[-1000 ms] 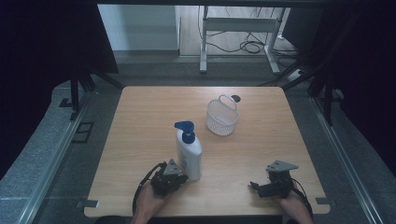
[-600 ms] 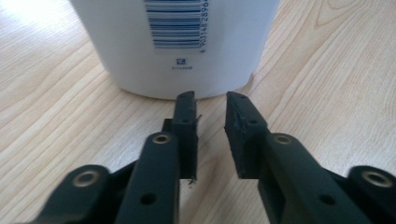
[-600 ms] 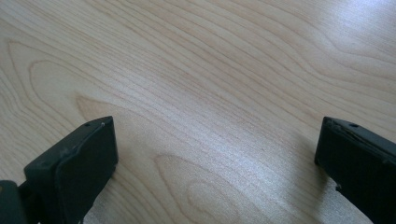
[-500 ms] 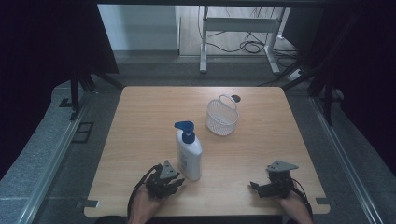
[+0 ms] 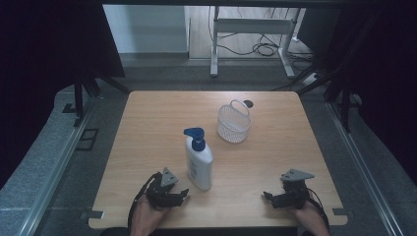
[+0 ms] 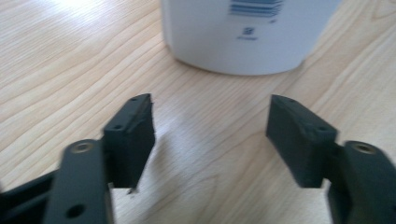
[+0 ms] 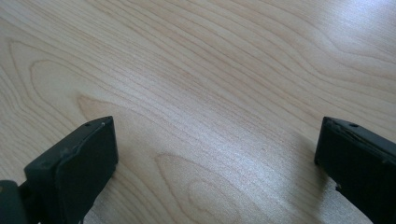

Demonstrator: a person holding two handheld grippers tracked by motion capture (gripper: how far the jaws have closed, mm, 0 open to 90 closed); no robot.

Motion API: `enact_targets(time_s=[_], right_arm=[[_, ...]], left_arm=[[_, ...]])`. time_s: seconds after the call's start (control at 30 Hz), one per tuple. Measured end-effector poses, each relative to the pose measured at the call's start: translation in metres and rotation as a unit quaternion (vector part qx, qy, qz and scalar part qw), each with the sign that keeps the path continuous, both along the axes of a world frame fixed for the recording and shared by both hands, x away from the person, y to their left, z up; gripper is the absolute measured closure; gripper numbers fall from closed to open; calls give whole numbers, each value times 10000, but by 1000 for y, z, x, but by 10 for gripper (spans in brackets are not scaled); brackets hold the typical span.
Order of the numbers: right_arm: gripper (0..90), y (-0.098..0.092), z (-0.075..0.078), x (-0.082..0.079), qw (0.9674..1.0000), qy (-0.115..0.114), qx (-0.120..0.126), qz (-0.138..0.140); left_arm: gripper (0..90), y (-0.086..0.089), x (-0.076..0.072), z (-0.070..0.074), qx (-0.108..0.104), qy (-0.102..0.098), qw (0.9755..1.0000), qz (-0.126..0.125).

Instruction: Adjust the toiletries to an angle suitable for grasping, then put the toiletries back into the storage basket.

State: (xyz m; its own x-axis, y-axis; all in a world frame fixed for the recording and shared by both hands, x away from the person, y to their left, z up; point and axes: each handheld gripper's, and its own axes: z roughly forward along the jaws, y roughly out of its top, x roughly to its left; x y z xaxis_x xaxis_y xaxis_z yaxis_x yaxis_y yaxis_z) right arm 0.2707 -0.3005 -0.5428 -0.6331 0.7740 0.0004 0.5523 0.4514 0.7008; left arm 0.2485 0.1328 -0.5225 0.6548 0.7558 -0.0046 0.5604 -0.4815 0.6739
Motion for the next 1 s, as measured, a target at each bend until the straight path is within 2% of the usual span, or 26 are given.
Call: enact_targets(time_s=[0.1, 0.33, 0.77, 0.8, 1.0], right_arm=[[0, 0, 0, 0, 10000, 0, 1, 0], [0, 0, 0, 0, 10000, -2, 6, 1], [20, -2, 2, -1, 10000, 7, 33, -15], [20, -3, 4, -1, 10000, -56, 54, -19], [22, 0, 7, -3, 9999, -118, 54, 69]], left_arm=[[232, 3, 2, -3, -10, 35, 10000, 92], [139, 4, 3, -6, 151, -38, 9996, 245], [132, 7, 7, -12, 271, -27, 9990, 351], [132, 7, 8, -13, 318, -7, 9989, 356], [130, 9, 10, -15, 176, 103, 9991, 372]])
